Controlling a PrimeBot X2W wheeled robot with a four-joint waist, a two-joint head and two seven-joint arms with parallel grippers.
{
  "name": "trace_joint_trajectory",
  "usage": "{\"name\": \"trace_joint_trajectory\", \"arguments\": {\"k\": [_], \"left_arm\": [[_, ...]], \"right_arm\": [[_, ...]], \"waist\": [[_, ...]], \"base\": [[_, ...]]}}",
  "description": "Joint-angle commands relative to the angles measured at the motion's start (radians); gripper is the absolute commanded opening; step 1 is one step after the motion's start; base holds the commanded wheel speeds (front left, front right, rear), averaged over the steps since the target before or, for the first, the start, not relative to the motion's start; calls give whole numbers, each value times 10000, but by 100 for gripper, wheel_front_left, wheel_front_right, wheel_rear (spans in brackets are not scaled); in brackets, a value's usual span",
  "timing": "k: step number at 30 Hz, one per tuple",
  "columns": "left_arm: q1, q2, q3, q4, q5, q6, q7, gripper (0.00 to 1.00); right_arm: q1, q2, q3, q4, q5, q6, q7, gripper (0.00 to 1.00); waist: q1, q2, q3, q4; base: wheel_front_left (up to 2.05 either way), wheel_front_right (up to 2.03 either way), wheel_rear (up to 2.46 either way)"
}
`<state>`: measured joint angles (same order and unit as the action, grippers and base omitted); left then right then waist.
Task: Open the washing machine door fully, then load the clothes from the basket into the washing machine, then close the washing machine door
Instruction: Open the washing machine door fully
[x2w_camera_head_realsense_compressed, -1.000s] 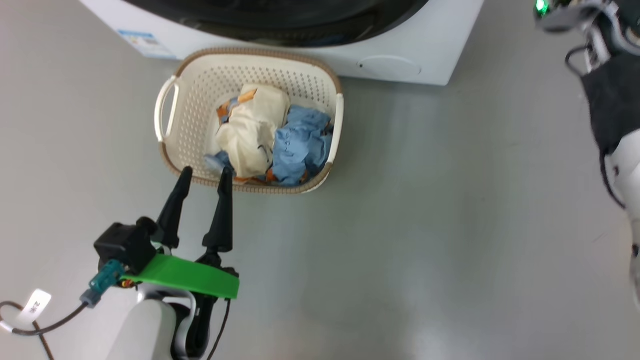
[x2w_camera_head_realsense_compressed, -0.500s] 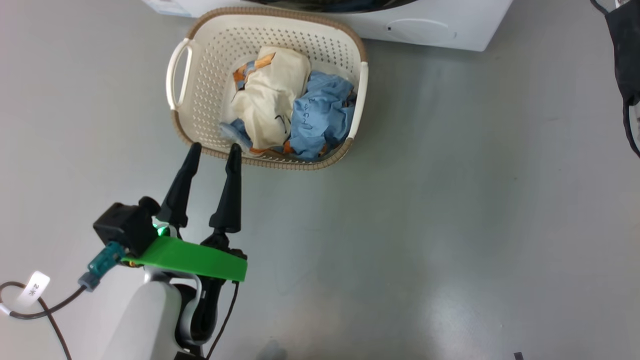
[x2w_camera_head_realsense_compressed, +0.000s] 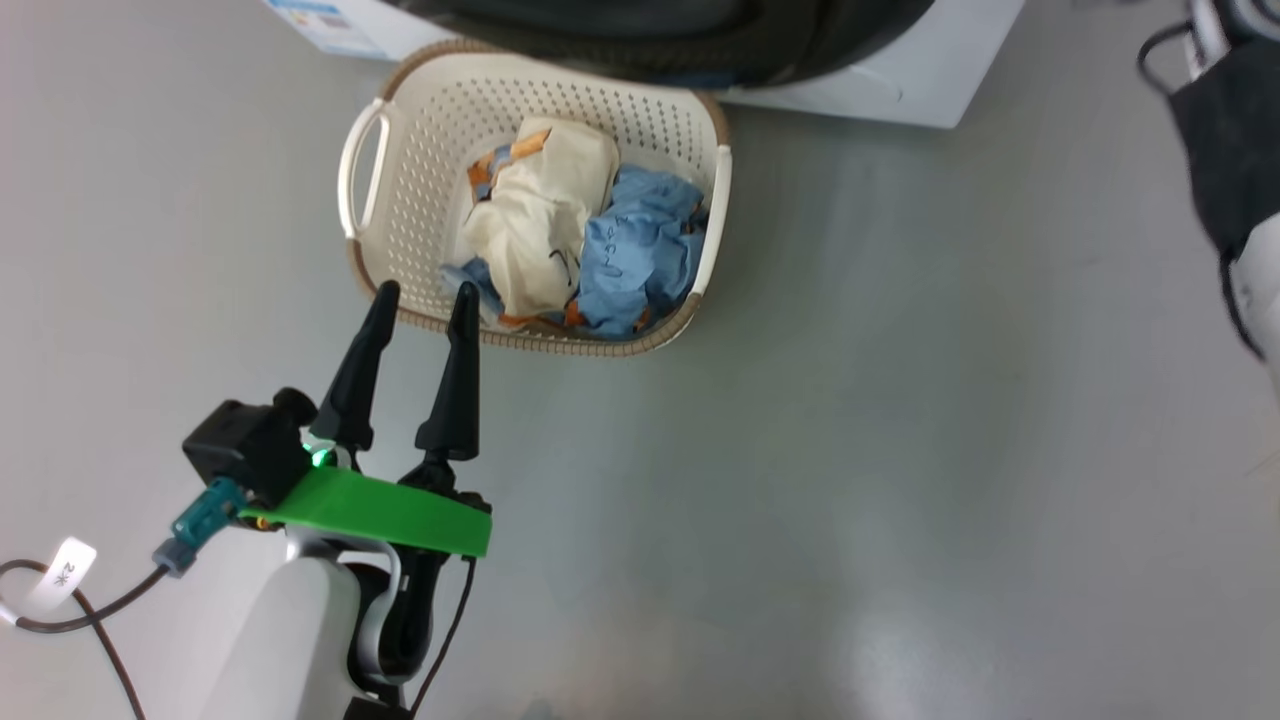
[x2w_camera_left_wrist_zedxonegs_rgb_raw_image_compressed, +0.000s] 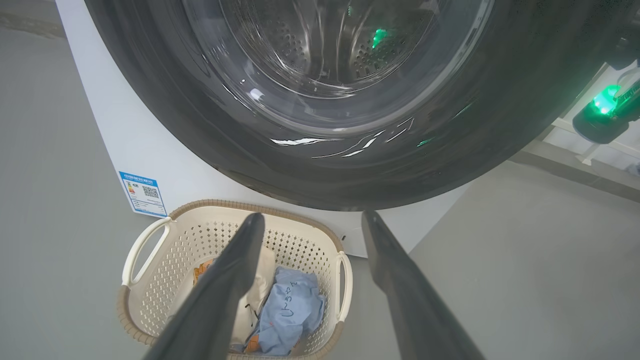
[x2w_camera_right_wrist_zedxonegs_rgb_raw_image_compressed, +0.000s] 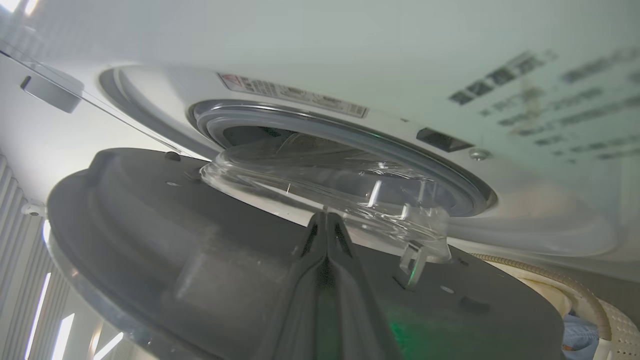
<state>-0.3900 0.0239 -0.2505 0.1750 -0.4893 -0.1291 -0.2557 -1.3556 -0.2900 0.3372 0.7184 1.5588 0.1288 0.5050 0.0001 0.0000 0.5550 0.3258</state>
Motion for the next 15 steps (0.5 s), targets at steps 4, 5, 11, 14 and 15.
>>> {"name": "trace_joint_trajectory", "arguments": {"k": [4,5,11,14,15], "left_arm": [[259,264,447,-80,218,-16,-61,100],[305,264,467,-68,251,-16,-61,100],[560,264,585,20,447,-16,-61,100],[639,264,602,36,488,-16,-61,100],[720,264,629,39,519,-16,-61,100]], "right_arm": [[872,637,470,-716,-43,19,393,0],[998,654,505,-780,-25,19,425,0],[1719,772,708,-1129,79,19,626,0],[1964,813,768,-1251,125,19,702,0],[2199,857,840,-1369,156,19,783,0]], "waist": [[0,0,-516,-203],[0,0,-593,-227],[0,0,-1032,-342],[0,0,-1169,-362],[0,0,-1305,-387]], "base": [[0,0,0],[0,0,0],[0,0,0],[0,0,0],[0,0,0]]}}
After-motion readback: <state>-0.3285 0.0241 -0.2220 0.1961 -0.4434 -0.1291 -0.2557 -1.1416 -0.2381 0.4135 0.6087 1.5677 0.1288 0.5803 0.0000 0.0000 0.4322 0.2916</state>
